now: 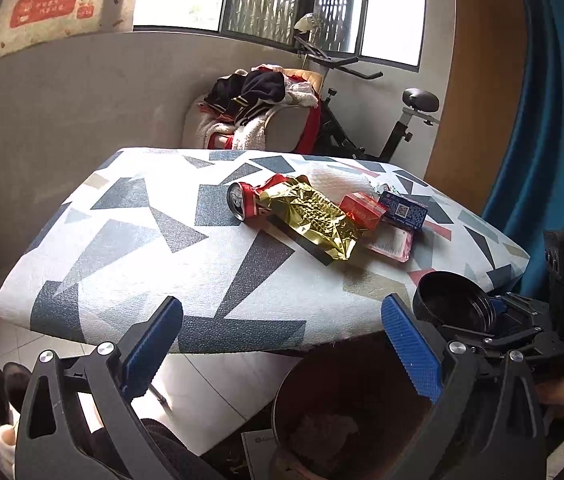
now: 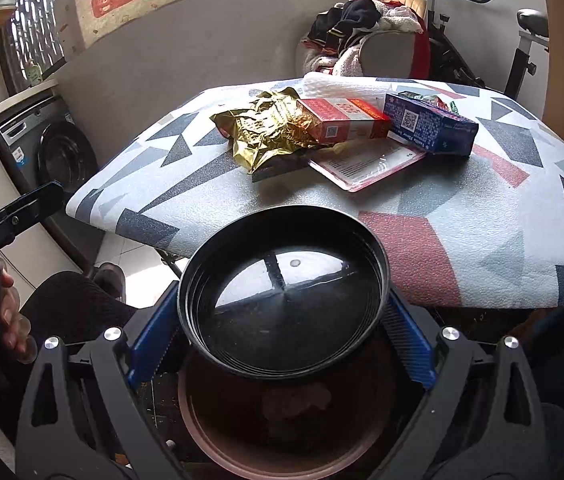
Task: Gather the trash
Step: 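Lower the black bowl over the bin and open the right tool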
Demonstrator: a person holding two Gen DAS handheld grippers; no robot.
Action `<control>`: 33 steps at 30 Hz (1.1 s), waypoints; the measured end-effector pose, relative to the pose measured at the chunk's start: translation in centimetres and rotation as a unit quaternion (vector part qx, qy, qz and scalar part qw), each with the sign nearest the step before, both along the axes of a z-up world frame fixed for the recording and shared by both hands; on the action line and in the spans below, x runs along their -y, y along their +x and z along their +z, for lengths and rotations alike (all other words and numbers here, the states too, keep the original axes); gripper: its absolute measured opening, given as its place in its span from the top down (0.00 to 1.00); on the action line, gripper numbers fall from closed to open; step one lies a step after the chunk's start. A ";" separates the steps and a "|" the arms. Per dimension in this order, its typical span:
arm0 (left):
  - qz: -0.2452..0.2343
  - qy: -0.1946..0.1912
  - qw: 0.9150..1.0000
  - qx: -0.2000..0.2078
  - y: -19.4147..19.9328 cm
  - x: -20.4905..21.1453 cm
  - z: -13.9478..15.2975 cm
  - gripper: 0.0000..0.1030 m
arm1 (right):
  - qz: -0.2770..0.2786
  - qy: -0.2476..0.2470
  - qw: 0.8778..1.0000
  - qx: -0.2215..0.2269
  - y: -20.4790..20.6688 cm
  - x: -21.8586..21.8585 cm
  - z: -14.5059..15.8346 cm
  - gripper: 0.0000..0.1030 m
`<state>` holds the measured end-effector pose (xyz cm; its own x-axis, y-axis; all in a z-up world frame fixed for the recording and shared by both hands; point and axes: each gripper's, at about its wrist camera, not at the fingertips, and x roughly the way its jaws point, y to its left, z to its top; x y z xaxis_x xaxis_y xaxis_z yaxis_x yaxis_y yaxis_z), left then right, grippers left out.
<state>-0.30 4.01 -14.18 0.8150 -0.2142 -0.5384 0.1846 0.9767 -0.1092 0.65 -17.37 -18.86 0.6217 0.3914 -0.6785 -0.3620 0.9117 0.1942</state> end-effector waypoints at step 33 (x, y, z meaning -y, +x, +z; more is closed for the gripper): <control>0.021 -0.014 0.999 -0.033 0.8 -0.9 -1.1 0.06 | -0.005 -0.043 0.999 0.004 -0.2 -1.1 -0.5 0.06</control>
<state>0.47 4.89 -15.31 0.7859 -0.1973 -0.5861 0.1355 0.9796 -0.1481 0.41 -16.26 -19.41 0.6304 0.3257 -0.7046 -0.3541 0.9284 0.1123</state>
